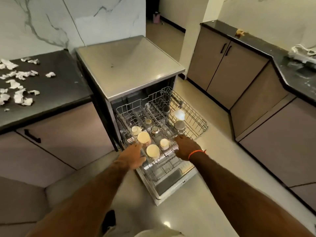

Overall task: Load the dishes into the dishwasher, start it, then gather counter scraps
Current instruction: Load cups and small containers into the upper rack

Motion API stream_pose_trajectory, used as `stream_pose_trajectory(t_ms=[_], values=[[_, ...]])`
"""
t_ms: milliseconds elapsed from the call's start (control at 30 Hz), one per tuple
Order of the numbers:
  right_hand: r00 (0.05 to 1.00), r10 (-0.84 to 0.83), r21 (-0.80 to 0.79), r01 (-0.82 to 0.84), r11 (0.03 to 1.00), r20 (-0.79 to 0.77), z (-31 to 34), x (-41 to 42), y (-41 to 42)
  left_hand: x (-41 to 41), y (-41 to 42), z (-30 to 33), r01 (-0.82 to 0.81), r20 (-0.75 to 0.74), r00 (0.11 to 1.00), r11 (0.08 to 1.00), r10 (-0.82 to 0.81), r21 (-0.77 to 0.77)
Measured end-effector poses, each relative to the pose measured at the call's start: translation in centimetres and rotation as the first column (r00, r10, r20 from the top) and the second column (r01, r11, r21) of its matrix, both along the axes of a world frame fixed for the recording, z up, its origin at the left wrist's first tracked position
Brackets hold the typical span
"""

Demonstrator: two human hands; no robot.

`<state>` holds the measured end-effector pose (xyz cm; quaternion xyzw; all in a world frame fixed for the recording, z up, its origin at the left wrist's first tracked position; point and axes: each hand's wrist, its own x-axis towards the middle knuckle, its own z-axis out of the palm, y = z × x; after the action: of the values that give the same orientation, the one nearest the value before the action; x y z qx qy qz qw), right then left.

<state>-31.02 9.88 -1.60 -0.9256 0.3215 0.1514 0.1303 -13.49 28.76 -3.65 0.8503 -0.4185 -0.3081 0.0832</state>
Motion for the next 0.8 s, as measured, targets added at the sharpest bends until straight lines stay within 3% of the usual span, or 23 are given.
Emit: stream_pose_trajectory(t_ms=[267,533,800], values=[[0.987,0.142,-0.006,-0.143,0.990,-0.082,-0.8,-6.5,-6.6,-7.8,-3.6,-1.4,-0.107,-0.005,0.994,0.994,0.107,0.033],[0.958,0.248,0.015,-0.248,0.969,-0.146,-5.6,-3.9,-14.3,-8.5,-10.2,-6.4,-0.169,-0.047,0.984,0.985,0.171,0.034],[0.858,0.429,0.024,-0.441,0.897,-0.281,-13.3,-2.1,-21.5,-10.6,-16.8,-14.8,-0.226,-0.099,0.967,0.970,0.235,0.093]])
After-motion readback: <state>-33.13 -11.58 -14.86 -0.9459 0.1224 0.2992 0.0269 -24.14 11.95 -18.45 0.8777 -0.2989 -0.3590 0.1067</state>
